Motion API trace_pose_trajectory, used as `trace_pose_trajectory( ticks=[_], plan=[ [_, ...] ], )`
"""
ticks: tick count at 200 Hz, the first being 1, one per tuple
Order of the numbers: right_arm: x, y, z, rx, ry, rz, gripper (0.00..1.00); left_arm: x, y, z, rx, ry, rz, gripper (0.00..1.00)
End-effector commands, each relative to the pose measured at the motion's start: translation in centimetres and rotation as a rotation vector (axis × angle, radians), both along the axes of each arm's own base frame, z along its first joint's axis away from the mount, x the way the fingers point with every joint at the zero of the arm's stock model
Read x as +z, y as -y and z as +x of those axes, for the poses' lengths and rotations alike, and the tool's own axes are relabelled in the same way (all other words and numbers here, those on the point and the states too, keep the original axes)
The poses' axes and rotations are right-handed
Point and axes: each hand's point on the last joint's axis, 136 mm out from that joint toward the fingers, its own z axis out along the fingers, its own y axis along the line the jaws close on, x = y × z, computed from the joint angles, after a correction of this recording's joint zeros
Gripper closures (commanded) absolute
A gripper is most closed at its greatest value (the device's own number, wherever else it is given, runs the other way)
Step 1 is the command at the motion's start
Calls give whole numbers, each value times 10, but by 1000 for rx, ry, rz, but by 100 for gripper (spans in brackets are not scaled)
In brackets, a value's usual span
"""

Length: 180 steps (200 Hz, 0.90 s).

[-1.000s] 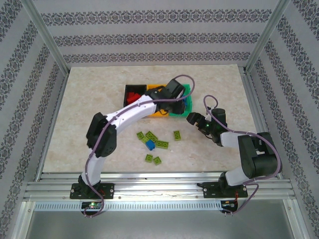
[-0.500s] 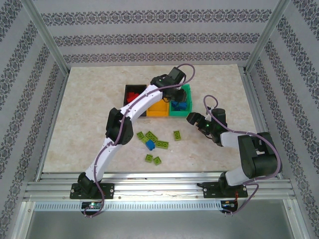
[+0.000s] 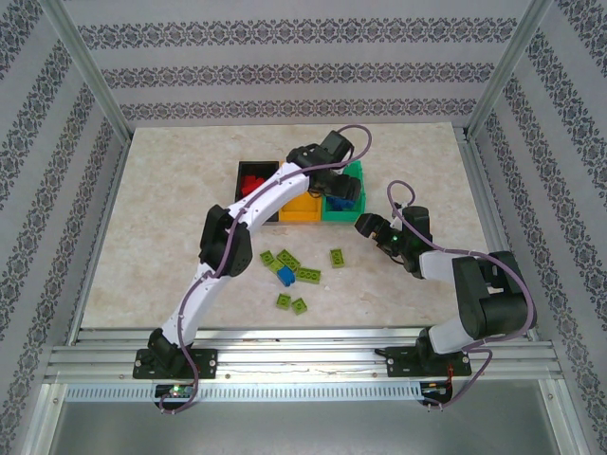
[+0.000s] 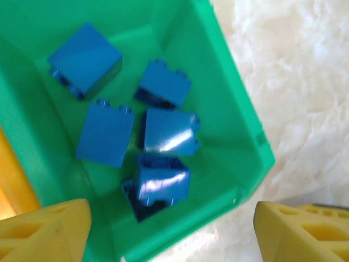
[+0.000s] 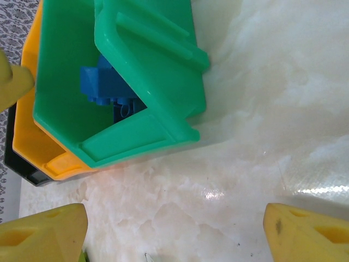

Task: Sort the legos into containers by color
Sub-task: Place the lego in the container, then pick up the lego from the middle-left of the table.

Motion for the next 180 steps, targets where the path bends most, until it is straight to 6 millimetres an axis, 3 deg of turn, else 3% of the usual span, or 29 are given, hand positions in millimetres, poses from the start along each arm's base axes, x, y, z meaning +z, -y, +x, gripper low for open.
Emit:
trace_pose_trajectory(
  ticks=[1,18,71,102,137,180],
  plan=[
    [-1,-2,1,11,6,14,16,40,-9,-30,-28,59,18,22],
    [-3,-4,1,17,-3,17,16,42,-21,-52,-18,81,-7,21],
    [1,-10,0,35,14,0,16,-4,-97,-141,83,-12,-18,23],
    [3,-15,-2,54,22,-35,15,-29,-120,-186,80,-72,19,26],
    [4,-18,-2,64,28,-45,15,-57,-134,-208,71,-141,77,27],
    [2,-19,-2,66,24,-50,15,-61,-124,-212,36,-140,131,27]
  ],
)
